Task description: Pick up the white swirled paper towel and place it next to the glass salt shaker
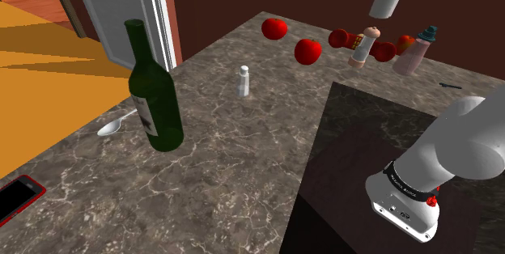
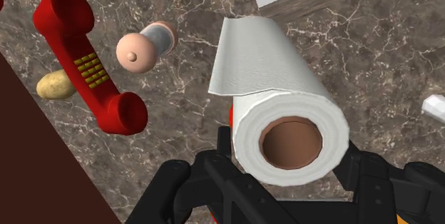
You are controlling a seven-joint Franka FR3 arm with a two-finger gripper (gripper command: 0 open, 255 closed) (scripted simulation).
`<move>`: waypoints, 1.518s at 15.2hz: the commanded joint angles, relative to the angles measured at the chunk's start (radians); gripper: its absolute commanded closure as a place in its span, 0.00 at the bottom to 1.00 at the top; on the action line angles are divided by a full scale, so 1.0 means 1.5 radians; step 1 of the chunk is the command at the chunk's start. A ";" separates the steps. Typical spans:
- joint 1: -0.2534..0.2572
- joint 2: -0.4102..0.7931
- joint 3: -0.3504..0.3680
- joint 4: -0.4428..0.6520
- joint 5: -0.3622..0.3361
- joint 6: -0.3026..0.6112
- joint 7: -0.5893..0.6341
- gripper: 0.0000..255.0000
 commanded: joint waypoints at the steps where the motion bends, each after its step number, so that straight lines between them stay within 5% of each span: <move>1: 0.015 -0.025 0.031 -0.023 -0.011 -0.003 0.045 1.00; 12: 0.078 -0.078 0.178 -0.084 -0.009 -0.013 0.257 1.00; 23: 0.140 -0.028 0.302 -0.036 0.019 -0.028 0.448 1.00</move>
